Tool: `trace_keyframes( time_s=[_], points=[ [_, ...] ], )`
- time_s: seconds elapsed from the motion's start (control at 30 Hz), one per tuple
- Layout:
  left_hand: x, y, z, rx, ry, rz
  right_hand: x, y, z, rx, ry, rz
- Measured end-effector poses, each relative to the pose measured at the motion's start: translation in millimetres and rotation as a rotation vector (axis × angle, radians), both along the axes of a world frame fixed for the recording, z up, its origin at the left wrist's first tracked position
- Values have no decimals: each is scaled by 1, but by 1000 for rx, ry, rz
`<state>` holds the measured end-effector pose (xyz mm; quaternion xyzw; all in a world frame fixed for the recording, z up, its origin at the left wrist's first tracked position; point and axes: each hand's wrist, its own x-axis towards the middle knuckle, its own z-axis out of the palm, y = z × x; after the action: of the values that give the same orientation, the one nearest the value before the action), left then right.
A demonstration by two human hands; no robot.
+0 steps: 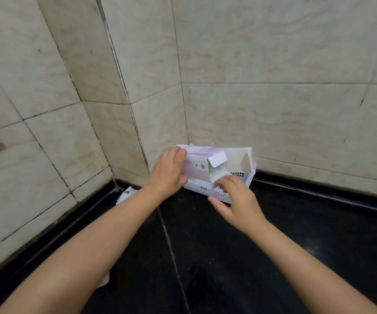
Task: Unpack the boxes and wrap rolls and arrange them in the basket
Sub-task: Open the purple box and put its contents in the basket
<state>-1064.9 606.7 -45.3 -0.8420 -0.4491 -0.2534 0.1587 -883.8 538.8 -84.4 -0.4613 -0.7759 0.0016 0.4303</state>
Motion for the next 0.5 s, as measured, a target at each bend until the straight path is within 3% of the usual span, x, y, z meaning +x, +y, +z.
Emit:
trace_keyframes(
  time_s=[0.17,0.37,0.5],
  points=[
    [-8,2,2,146,125,4,-9,14,-7,-235,96,28],
    [-14,4,-5,176,120,30,-14,13,-6,-137,236,-28],
    [-15,5,-13,190,106,21,-15,23,3,-182,136,-32]
  ],
)
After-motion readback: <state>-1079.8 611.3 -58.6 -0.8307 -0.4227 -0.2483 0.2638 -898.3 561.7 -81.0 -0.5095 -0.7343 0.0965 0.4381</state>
